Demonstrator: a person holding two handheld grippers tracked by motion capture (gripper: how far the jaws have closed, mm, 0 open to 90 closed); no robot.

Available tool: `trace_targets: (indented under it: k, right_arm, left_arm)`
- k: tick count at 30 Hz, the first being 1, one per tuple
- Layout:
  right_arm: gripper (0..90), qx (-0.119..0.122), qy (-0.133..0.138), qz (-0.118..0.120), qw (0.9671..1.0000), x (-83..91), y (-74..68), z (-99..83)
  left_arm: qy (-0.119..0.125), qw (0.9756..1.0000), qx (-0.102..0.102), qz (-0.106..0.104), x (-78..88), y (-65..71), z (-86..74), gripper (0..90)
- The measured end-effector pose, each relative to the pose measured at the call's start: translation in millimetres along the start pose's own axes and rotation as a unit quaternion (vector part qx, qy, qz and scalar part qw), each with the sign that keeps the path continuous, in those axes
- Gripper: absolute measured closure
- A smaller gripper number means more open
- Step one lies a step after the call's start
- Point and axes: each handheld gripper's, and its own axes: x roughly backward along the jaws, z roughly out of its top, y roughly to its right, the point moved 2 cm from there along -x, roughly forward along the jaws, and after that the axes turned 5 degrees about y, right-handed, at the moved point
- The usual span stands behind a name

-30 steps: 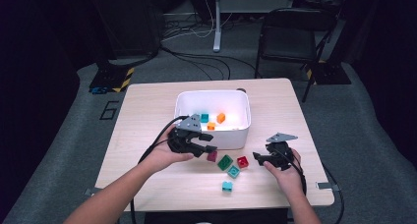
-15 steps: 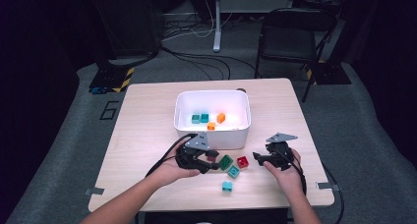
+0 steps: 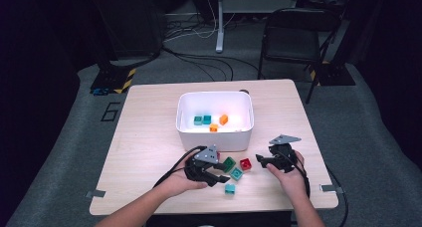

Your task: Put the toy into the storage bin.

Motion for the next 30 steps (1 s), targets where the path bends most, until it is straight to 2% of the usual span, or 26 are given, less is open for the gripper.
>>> trace_targets:
  k: [6,14,22,30]
  right_arm:
    - [35.4,0.001,-0.002,0.001,1.0,-0.9,-0.6,-0.3]
    - [35.3,-0.001,-0.002,0.001,1.0,-0.7,-0.7,-0.2]
    - [35.3,-0.001,-0.002,0.001,1.0,-0.8,-0.2,-0.5]
    - [35.2,0.001,-0.002,0.001,1.0,-1.2,-0.4,-0.5]
  left_arm:
    - [-0.001,1.0,0.003,-0.009,-9.8,4.0,-5.3,54.1]
    - [-0.017,0.9997,-0.003,-0.015,-26.2,10.3,-15.4,54.2]
    - [-0.025,0.9994,0.012,-0.02,-39.8,8.4,-28.1,54.2]
    - [-0.036,0.9991,0.011,-0.019,-49.1,8.3,-36.5,54.3]
